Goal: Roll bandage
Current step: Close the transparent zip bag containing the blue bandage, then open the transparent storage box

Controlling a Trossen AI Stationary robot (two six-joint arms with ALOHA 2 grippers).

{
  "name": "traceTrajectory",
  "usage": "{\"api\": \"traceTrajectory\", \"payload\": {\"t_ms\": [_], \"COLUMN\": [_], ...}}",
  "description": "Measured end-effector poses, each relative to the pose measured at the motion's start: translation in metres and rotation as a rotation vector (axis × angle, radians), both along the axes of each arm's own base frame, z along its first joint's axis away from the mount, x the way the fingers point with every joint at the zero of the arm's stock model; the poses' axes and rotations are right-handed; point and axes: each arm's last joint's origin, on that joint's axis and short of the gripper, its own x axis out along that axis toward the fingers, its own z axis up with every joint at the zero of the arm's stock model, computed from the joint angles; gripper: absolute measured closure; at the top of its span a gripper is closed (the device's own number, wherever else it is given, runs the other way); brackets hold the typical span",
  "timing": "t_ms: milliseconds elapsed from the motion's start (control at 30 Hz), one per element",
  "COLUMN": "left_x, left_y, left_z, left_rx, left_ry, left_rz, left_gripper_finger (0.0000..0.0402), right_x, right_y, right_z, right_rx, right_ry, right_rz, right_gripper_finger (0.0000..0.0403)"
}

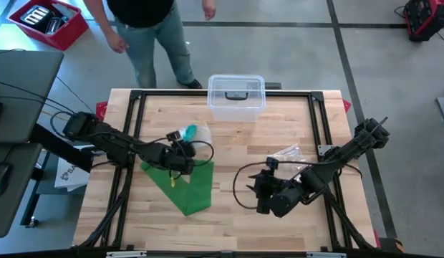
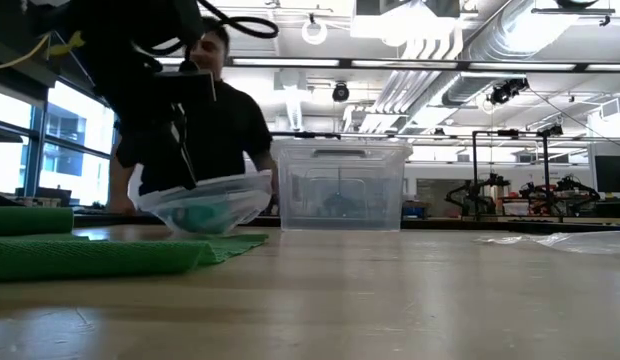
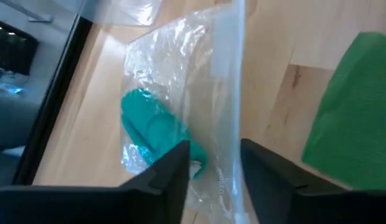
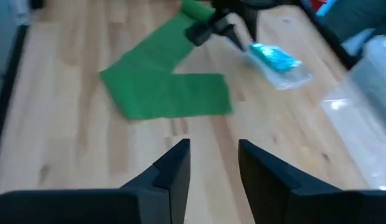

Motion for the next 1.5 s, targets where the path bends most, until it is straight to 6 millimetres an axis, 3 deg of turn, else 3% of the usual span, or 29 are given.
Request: {"api": "traceTrajectory", "payload": {"t_ms": [167, 333, 500, 700, 833, 1000, 1167, 1267, 1367, 1500], "left_x": [-0.004, -0.011, -0.002, 0.022, 0.031, 0.033, 0.034, 0.035, 0.037, 0.041], "left_y": [0.008, 0.01, 0.018, 0.06, 0.096, 0.123, 0.129, 0.129, 0.125, 0.113], "left_z": [0.019, 0.044, 0.066, 0.074, 0.069, 0.057, 0.053, 0.055, 0.055, 0.053], "left_rx": [-0.088, -0.126, -0.125, -0.046, 0.029, 0.048, 0.06, 0.064, 0.017, -0.14], "left_ry": [-0.066, -0.221, -0.424, -0.569, -0.596, -0.576, -0.559, -0.577, -0.584, -0.587], "left_rz": [-0.025, -0.014, -0.037, -0.047, 0.033, 0.104, 0.112, 0.111, 0.04, -0.159], "left_gripper_finger": [0.0203, 0.0184, 0.0194, 0.0212, 0.0217, 0.0218, 0.0218, 0.0218, 0.0218, 0.0218], "right_x": [0.01, 0.011, 0.006, 0.002, -0.006, -0.006, -0.016, -0.02, -0.023, -0.019], "right_y": [-0.037, -0.114, -0.209, -0.319, -0.364, -0.357, -0.316, -0.291, -0.279, -0.286], "right_z": [0.001, 0.028, 0.046, 0.021, -0.01, -0.023, -0.011, 0.008, 0.027, 0.03], "right_rx": [-0.052, 0.017, 0.039, 0.086, 0.163, 0.235, 0.447, 0.556, 0.491, 0.343], "right_ry": [0.156, 0.201, 0.106, 0.115, 0.209, 0.331, 0.383, 0.309, 0.211, 0.174], "right_rz": [0.091, 0.183, 0.064, -0.18, -0.253, -0.184, -0.267, -0.183, -0.106, -0.157], "right_gripper_finger": [0.0277, 0.0277, 0.0277, 0.0277, 0.0277, 0.0277, 0.0277, 0.0277, 0.0277, 0.0277]}}
